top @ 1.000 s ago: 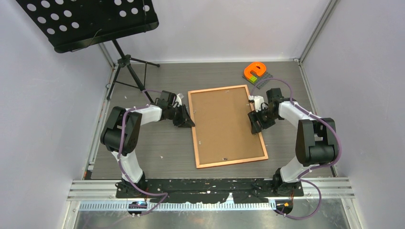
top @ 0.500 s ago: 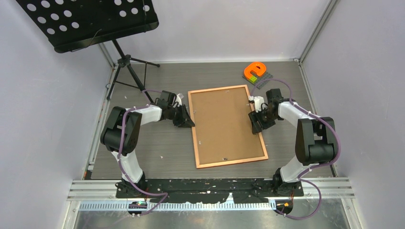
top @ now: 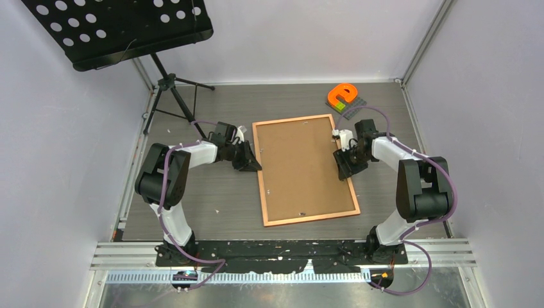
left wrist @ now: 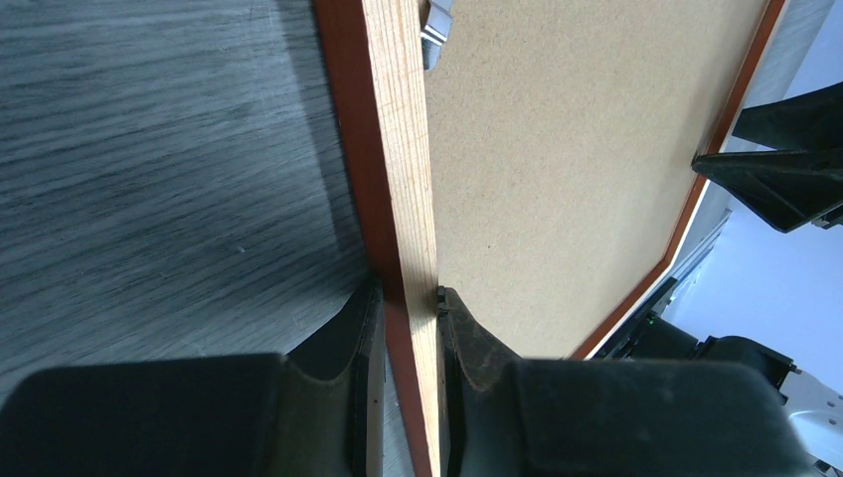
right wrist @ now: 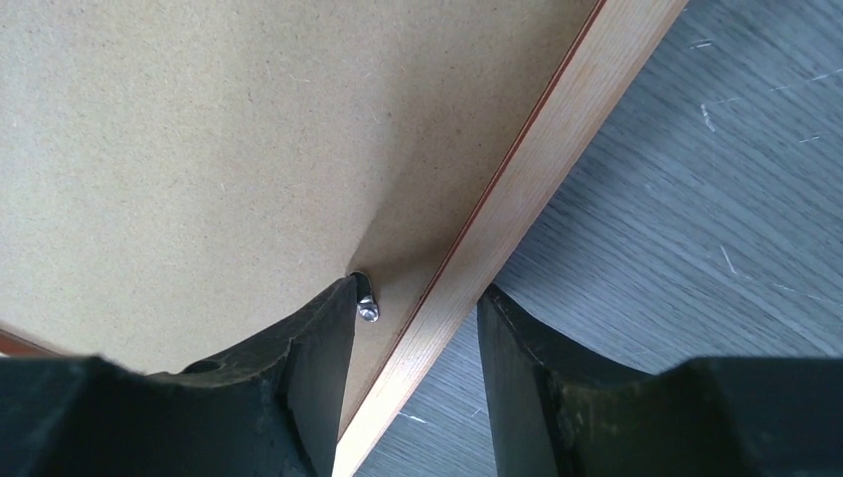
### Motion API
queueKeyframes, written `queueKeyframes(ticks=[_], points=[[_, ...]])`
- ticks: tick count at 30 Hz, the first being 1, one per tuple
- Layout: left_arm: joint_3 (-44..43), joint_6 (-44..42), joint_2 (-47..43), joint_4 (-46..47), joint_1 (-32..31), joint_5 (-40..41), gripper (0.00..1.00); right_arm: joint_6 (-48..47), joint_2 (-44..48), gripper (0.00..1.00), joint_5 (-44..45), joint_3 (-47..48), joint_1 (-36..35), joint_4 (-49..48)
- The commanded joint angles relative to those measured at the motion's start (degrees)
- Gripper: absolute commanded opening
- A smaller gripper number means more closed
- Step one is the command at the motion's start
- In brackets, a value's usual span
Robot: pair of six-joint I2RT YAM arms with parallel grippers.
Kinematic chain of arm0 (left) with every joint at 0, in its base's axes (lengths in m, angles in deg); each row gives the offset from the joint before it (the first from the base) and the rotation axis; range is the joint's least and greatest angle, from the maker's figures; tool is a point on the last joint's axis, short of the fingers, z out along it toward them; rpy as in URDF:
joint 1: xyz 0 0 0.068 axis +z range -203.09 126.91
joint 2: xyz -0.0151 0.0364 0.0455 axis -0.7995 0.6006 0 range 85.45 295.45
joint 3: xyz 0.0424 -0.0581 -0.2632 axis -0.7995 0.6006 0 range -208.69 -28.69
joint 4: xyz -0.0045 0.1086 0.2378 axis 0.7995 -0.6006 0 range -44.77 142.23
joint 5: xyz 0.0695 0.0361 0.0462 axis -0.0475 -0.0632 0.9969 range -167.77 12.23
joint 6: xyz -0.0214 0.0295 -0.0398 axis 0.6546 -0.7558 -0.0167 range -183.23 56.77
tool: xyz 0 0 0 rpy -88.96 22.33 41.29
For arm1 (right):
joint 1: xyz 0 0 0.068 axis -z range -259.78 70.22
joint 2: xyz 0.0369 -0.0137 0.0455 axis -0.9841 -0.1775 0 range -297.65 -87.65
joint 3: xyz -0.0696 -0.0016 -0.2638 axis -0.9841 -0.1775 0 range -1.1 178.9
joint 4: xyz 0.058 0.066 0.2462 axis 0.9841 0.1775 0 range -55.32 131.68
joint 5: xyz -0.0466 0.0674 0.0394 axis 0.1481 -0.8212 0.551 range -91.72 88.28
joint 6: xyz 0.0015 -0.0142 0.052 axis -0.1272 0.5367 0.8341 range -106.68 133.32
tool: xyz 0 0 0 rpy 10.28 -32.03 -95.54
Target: Put the photo into the frame
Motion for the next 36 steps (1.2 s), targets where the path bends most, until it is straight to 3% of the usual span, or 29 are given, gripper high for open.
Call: queueKeyframes(ticks=[1,14,36], points=[[1.25,-1.92,3.2,-3.58,-0.6,2.4,0.16,0.17,-0.5,0.52,4.01,-0.6,-0.31,-2.14],[1.44,-1.97,3.09,-3.48,-0.6,2.32,0.13,-0.09,-0.85,0.42,6.3,-0.65,-0.2,-2.59],[1.46,-2.03,3.05,-3.45,-0.42,2.24,0.1,-2.13,-0.11,0.35,6.1,-1.32,0.47,-2.14]])
